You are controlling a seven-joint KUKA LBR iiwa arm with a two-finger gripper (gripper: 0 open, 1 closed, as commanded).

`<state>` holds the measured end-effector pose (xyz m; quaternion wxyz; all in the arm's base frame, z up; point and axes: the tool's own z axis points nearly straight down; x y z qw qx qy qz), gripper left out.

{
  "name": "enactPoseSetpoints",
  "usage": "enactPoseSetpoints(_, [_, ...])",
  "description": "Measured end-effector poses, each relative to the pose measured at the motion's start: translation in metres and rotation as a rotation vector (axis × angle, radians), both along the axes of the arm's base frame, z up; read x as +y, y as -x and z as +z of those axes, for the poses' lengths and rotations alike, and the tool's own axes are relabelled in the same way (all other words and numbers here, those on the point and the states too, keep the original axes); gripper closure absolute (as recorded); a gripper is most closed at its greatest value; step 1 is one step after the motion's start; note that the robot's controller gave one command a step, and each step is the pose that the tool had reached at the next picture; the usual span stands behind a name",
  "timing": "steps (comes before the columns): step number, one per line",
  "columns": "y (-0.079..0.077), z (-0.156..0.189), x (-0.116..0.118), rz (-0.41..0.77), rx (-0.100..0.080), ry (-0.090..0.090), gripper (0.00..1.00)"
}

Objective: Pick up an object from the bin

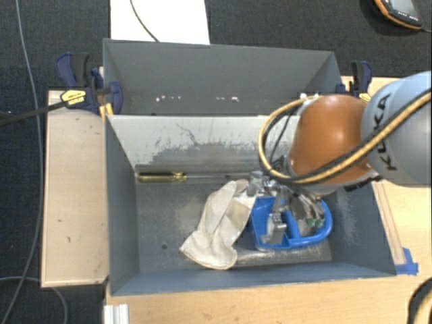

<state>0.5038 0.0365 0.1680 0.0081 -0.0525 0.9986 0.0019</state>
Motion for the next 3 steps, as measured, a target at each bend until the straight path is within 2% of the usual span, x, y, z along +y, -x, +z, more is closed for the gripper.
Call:
enactPoseSetpoints(1, [-0.012, -0.004, 0.014, 0.052, -0.011, -0.003, 0.00])
enactPoseSetpoints(2, [0.004, -0.062, -0.023, 0.507, -0.009, 0.007, 0.00])
enactPoseSetpoints(3, [0.023, -0.056, -0.080, 0.291, -0.030, -0.002, 1.00])
